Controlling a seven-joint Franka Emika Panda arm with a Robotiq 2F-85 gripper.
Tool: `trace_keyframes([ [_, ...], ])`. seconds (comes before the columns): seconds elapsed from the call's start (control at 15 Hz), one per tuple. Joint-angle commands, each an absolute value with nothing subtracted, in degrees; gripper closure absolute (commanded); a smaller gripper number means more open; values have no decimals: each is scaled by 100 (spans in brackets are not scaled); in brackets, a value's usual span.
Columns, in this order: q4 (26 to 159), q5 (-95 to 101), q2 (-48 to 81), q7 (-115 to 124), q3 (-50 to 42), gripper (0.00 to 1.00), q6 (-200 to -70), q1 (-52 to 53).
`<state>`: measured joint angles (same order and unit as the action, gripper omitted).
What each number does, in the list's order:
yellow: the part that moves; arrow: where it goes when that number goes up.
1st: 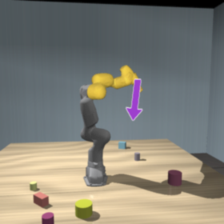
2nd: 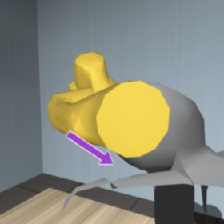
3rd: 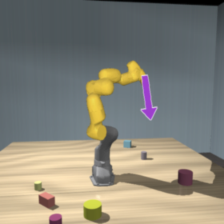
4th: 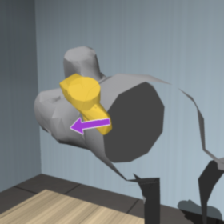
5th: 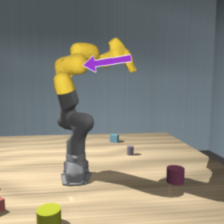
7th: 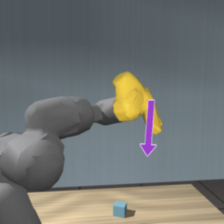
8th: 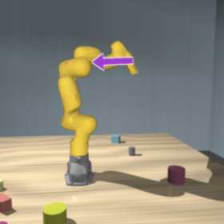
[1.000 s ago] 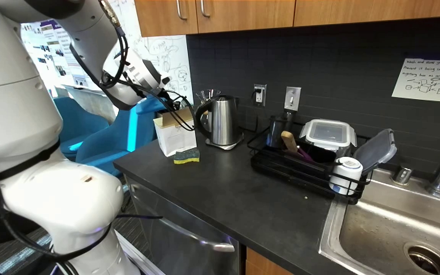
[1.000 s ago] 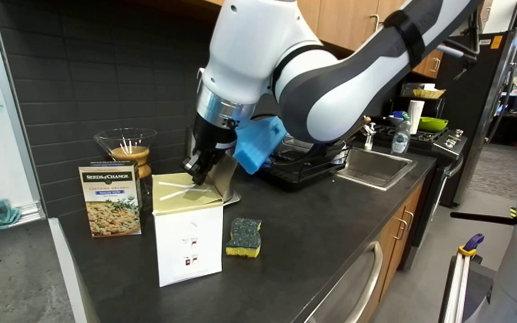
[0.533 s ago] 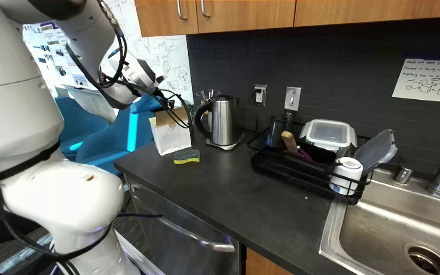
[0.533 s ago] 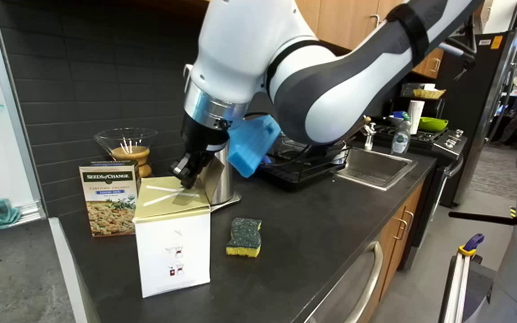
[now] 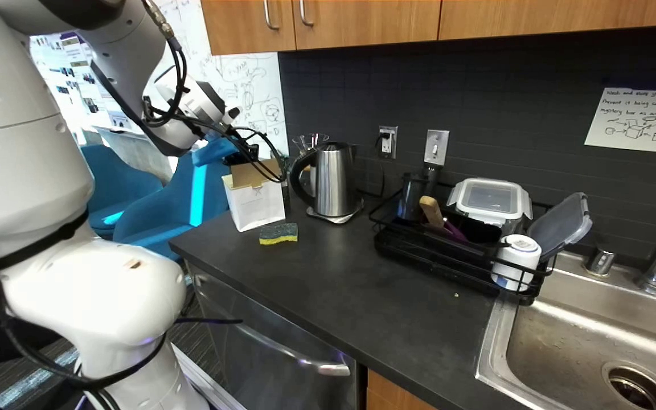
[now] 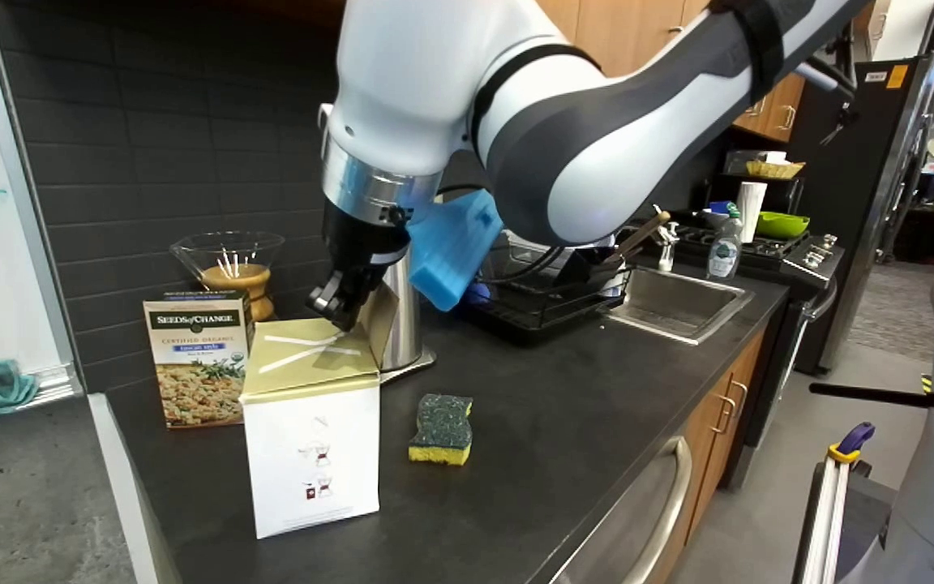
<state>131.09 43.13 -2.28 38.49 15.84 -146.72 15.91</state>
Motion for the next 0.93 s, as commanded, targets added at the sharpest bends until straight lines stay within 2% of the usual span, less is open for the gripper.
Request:
trace_keyframes([
  [0.0, 12977, 4331, -439, 3642, 1669, 100, -14318, 1581],
  [0.87, 12975, 3882, -1206, 3147, 1944, 100, -13762, 1617],
])
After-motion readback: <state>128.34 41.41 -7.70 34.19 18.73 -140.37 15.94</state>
